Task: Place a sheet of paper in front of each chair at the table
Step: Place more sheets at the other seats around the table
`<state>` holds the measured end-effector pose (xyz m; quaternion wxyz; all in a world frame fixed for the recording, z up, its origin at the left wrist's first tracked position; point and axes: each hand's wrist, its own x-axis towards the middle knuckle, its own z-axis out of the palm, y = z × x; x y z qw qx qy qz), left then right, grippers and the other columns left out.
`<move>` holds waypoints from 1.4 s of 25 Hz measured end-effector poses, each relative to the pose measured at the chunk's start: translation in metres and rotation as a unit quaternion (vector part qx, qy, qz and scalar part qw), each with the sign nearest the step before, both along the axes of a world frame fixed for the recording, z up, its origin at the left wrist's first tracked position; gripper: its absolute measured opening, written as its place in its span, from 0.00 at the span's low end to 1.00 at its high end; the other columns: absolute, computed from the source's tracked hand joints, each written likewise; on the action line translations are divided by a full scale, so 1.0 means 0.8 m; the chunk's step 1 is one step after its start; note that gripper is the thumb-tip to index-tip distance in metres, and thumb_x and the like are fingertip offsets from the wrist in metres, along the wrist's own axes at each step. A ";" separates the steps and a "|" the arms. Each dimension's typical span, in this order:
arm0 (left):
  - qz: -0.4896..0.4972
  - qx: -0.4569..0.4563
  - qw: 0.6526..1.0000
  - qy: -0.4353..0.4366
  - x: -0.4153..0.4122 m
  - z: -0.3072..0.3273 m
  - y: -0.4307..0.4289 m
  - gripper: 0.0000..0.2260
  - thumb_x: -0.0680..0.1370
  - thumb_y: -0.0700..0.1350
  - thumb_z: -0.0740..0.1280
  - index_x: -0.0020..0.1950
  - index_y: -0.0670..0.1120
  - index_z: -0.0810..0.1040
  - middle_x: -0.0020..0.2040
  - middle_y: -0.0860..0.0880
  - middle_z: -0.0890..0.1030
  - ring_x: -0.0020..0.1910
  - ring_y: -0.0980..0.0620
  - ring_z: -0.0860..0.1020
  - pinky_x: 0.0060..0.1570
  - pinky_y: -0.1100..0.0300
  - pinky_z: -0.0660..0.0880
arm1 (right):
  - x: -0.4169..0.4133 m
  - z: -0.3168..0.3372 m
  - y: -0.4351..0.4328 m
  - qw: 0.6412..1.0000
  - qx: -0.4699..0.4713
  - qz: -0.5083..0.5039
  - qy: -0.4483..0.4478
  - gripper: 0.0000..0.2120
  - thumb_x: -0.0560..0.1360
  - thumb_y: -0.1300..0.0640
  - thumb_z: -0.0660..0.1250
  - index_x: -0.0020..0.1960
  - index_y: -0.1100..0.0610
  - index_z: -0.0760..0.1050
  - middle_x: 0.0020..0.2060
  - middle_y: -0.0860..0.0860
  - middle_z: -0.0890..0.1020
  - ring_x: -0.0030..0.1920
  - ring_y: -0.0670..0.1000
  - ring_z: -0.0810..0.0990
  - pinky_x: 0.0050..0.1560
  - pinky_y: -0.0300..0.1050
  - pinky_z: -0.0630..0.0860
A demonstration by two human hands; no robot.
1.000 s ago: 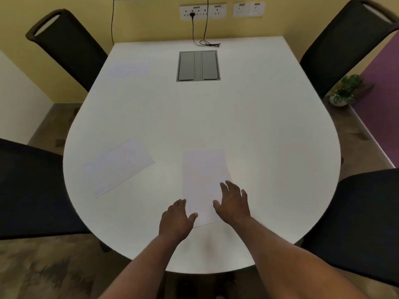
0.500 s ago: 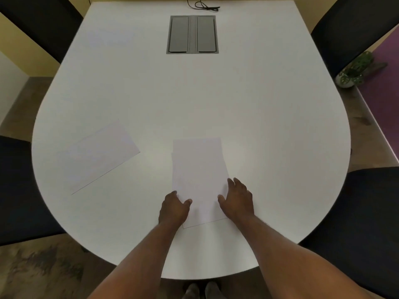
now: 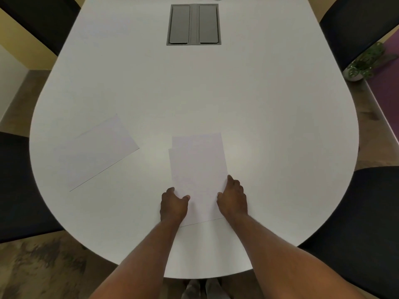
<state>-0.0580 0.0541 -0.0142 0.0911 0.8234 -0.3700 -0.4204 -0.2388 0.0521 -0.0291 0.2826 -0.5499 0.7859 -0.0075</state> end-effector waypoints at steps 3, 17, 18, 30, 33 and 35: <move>0.026 -0.004 1.000 0.012 0.004 -0.003 -0.001 0.33 0.75 0.51 0.73 0.77 0.44 0.66 0.73 0.42 0.72 0.70 0.42 0.73 0.68 0.49 0.70 | 0.001 -0.002 0.002 1.000 -0.012 -0.025 -0.009 0.27 0.79 0.58 0.63 0.76 0.58 0.58 0.64 0.57 0.70 0.60 0.59 0.76 0.57 0.51 0.75; 0.088 -0.015 0.995 0.052 0.001 0.035 -0.012 0.26 0.74 0.38 0.68 0.72 0.48 0.72 0.52 0.45 0.82 0.48 0.45 0.79 0.50 0.57 0.74 | -0.008 0.037 0.004 0.991 -0.079 -0.081 -0.075 0.17 0.77 0.64 0.62 0.66 0.55 0.72 0.59 0.53 0.77 0.52 0.59 0.81 0.56 0.52 0.75; 0.082 -0.020 0.995 0.055 0.000 0.042 -0.011 0.25 0.74 0.38 0.68 0.72 0.48 0.72 0.51 0.46 0.82 0.47 0.45 0.79 0.49 0.57 0.74 | -0.011 0.045 0.005 0.991 -0.082 -0.082 -0.068 0.17 0.78 0.64 0.62 0.65 0.55 0.72 0.59 0.53 0.77 0.51 0.59 0.81 0.55 0.52 0.75; -0.002 -0.107 0.988 0.108 -0.027 0.170 0.001 0.24 0.70 0.38 0.69 0.66 0.49 0.77 0.52 0.44 0.84 0.50 0.44 0.82 0.50 0.57 0.77 | -0.061 0.193 0.029 0.975 -0.174 -0.138 0.026 0.08 0.78 0.62 0.58 0.52 0.53 0.73 0.51 0.50 0.80 0.49 0.57 0.80 0.53 0.51 0.68; -0.016 -0.127 0.985 0.117 -0.034 0.194 0.000 0.24 0.69 0.37 0.69 0.65 0.49 0.78 0.46 0.45 0.85 0.44 0.45 0.82 0.44 0.59 0.75 | -0.071 0.216 0.031 0.970 -0.183 -0.157 0.030 0.11 0.73 0.65 0.58 0.49 0.53 0.73 0.49 0.49 0.80 0.49 0.56 0.80 0.54 0.51 0.67; -0.026 -0.139 0.982 0.124 -0.039 0.207 0.002 0.23 0.69 0.37 0.70 0.64 0.49 0.78 0.44 0.45 0.85 0.41 0.47 0.81 0.40 0.59 0.73 | -0.080 0.231 0.032 0.967 -0.196 -0.164 0.025 0.11 0.72 0.65 0.57 0.49 0.52 0.73 0.50 0.49 0.80 0.50 0.56 0.80 0.54 0.51 0.67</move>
